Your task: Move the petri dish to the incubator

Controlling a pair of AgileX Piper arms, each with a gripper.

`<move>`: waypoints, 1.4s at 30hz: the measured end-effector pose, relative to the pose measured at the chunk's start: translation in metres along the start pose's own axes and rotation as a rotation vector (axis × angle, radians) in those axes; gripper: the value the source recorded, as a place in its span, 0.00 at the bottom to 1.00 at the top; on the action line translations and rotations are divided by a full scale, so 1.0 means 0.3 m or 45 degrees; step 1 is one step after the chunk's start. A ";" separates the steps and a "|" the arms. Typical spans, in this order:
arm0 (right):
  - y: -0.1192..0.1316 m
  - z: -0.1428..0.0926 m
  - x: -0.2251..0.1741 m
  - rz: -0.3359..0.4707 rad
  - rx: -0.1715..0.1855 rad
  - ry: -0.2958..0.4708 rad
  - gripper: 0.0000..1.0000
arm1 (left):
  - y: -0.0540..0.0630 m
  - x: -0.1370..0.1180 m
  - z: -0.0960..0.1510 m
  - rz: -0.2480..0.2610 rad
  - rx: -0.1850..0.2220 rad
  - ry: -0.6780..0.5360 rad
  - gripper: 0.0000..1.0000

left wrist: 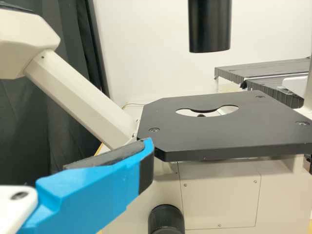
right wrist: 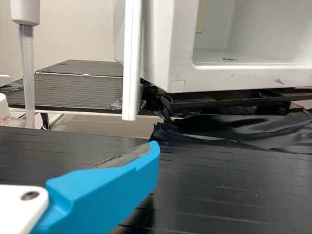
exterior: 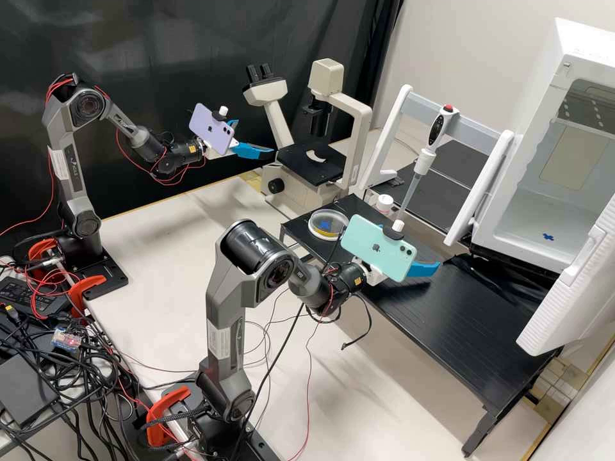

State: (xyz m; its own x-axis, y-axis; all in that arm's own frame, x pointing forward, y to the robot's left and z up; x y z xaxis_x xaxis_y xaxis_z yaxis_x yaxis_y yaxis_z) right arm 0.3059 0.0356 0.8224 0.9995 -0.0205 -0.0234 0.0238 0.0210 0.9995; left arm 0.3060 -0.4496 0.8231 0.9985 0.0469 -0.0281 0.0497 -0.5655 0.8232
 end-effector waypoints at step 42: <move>-0.258 -0.186 -0.243 -0.282 -0.144 0.409 1.00 | 0.000 0.000 0.000 0.000 0.000 0.000 1.00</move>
State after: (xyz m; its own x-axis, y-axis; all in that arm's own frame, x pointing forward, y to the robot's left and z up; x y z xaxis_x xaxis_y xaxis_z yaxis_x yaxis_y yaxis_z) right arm 0.2322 0.0911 0.7454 0.9249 0.2764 -0.2612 0.2234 0.1610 0.9613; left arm 0.3060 -0.4496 0.8231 0.9985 0.0469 -0.0281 0.0497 -0.5655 0.8232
